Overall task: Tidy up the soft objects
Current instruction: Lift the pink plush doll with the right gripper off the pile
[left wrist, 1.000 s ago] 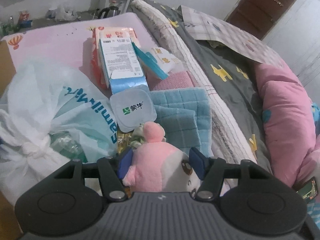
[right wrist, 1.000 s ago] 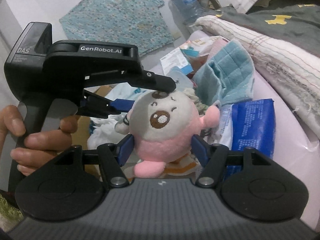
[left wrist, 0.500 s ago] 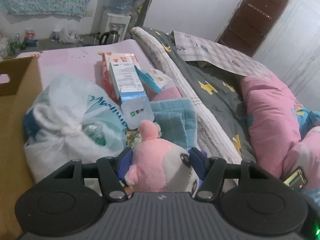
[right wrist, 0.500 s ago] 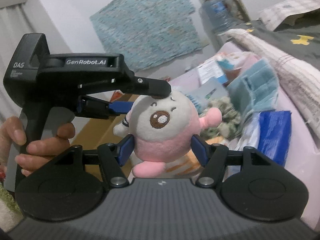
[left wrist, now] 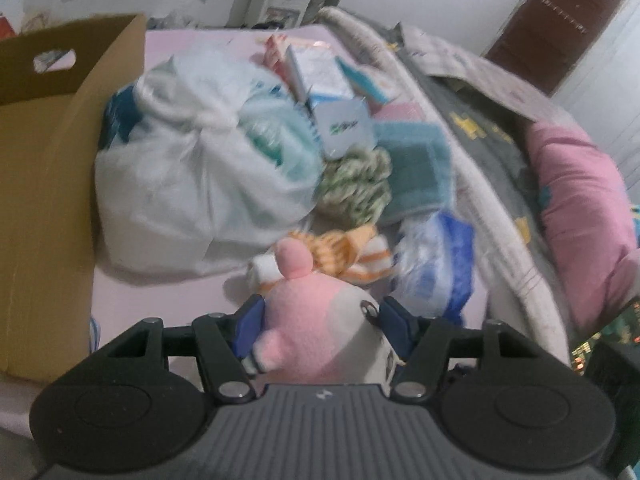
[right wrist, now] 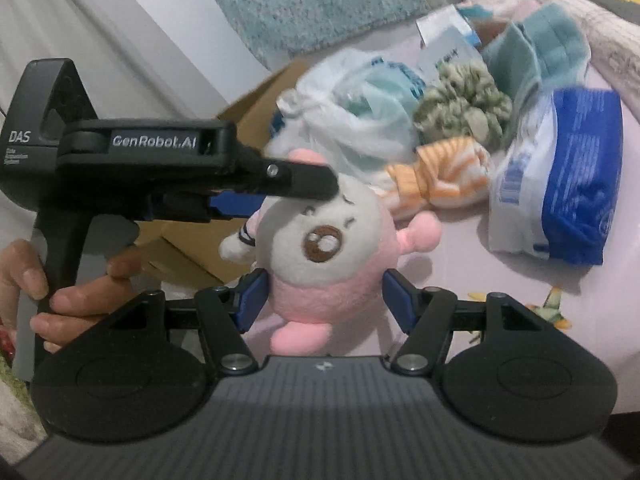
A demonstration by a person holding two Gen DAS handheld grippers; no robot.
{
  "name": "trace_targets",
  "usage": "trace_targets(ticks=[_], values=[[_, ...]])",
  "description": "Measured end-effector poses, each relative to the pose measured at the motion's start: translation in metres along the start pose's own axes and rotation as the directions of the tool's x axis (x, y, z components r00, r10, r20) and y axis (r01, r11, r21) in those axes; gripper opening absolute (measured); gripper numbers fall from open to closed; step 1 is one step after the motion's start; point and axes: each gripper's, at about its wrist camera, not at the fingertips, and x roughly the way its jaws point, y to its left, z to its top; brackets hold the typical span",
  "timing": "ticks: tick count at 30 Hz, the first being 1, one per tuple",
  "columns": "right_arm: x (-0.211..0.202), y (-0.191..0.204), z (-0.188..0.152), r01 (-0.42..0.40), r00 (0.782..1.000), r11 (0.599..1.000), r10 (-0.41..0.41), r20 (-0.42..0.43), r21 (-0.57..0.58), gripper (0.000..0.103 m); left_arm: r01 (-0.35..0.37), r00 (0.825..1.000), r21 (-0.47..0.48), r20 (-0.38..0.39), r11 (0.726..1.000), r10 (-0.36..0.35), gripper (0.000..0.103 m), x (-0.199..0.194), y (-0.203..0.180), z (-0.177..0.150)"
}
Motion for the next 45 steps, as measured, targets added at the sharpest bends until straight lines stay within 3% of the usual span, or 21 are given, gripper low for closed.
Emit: trace_targets(ticks=[2, 4, 14, 20, 28, 35, 45], values=[[0.003, -0.003, 0.001, 0.037, 0.999, 0.999, -0.037, 0.0, -0.004, 0.064, 0.023, 0.999, -0.019, -0.027, 1.0, -0.023, 0.06, 0.004, 0.005, -0.005], [0.002, -0.008, 0.003, 0.017, 1.0, 1.0, -0.017, 0.001, 0.015, 0.064, 0.005, 1.0, -0.007, -0.025, 1.0, -0.005, 0.06, 0.005, 0.006, -0.009], [0.002, -0.006, -0.002, 0.046, 0.999, 0.999, -0.046, 0.021, -0.022, 0.064, 0.049, 0.998, -0.022, -0.03, 0.999, -0.05, 0.061, -0.003, 0.018, -0.019], [-0.006, -0.013, -0.005, 0.043, 0.998, 0.999, -0.043, 0.042, 0.006, 0.064, 0.078, 0.997, 0.033, 0.018, 0.996, -0.079, 0.067, -0.018, 0.019, -0.028], [-0.011, -0.013, -0.011, 0.062, 0.995, 0.998, -0.064, 0.07, 0.032, 0.064, 0.098, 0.995, -0.043, -0.018, 0.994, -0.099, 0.067, -0.01, 0.034, -0.031], [-0.024, -0.02, -0.021, 0.089, 0.991, 0.992, -0.097, 0.092, 0.085, 0.056, 0.091, 0.995, -0.034, -0.023, 0.995, -0.092, 0.065, -0.015, 0.039, -0.038], [-0.013, -0.036, -0.027, -0.057, 0.996, 0.965, 0.037, 0.084, 0.258, 0.053, 0.078, 0.995, 0.017, -0.056, 0.997, -0.077, 0.06, -0.016, 0.034, -0.058]])
